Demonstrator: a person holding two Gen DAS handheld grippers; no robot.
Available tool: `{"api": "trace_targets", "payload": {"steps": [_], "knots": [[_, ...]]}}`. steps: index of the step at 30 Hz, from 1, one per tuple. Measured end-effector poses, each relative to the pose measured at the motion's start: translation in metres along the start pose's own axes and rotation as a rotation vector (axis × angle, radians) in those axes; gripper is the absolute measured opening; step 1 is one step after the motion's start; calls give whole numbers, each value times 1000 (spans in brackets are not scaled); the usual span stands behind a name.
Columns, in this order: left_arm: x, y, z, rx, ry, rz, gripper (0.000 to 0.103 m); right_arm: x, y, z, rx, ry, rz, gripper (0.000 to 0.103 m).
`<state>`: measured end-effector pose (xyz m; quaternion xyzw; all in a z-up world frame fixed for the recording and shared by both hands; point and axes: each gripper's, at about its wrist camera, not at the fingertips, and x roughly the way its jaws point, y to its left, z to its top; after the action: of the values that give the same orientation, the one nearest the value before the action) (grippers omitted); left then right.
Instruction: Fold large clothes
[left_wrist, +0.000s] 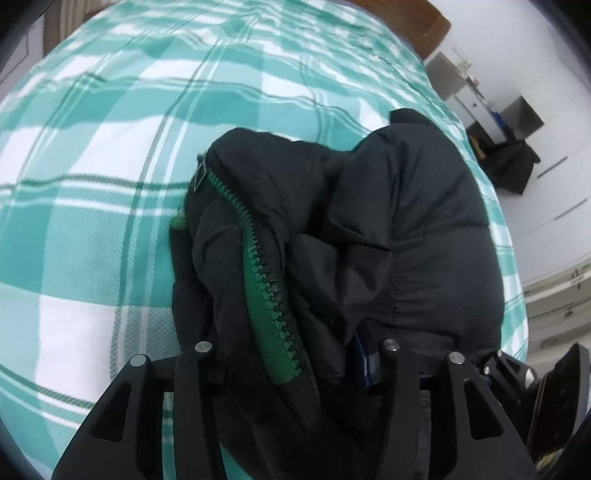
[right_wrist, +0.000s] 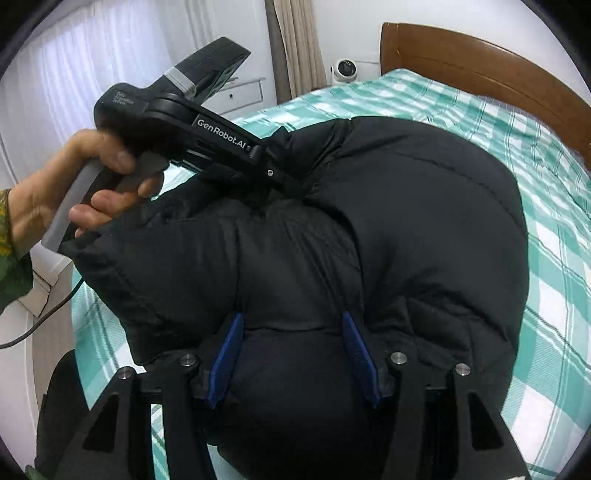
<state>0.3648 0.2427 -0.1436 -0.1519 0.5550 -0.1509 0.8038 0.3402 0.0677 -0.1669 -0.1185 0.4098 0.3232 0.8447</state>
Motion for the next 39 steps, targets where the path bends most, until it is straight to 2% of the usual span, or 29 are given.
{"api": "trace_targets", "payload": {"steps": [4,7,8,10,12,15,16,19,21,24,27,31,33,36,39], "knots": [[14,8,-5,-69,-29,-16,52,10,7,-1,-21,8,-38,57],[12,6,-6,-68,-27,-8,52,-4,8,9,-23,22,-14,56],[11,5,-6,-59,-27,6,52,-19,8,12,-17,21,-3,56],[9,1,-6,-34,-26,40,52,-60,3,8,12,-49,8,56],[9,1,-4,-28,-23,43,52,-98,-12,-3,48,-109,4,56],[12,0,-4,-28,-26,44,53,-126,-27,-27,115,-111,57,56],[13,0,-4,-32,-29,43,54,-128,-29,-35,131,-105,96,56],[15,0,-5,-44,-34,35,54,-113,-21,-54,137,-52,106,52],[15,-1,-6,-43,-36,37,55,-94,-28,-58,170,-31,109,51],[16,-1,-8,-37,-33,31,58,-60,-37,-66,219,61,140,49],[19,-3,-10,-33,-43,39,60,-45,-43,-77,248,65,155,48],[17,1,-13,-60,-54,43,61,-53,-41,-76,250,36,145,49],[9,-2,-14,-59,-76,47,61,-71,-36,-75,233,13,126,51],[-9,-3,-21,-64,-119,49,67,-99,-29,-73,212,-17,99,66],[-43,-1,-28,-94,-180,60,78,-145,-26,-80,215,-108,93,81]]}}
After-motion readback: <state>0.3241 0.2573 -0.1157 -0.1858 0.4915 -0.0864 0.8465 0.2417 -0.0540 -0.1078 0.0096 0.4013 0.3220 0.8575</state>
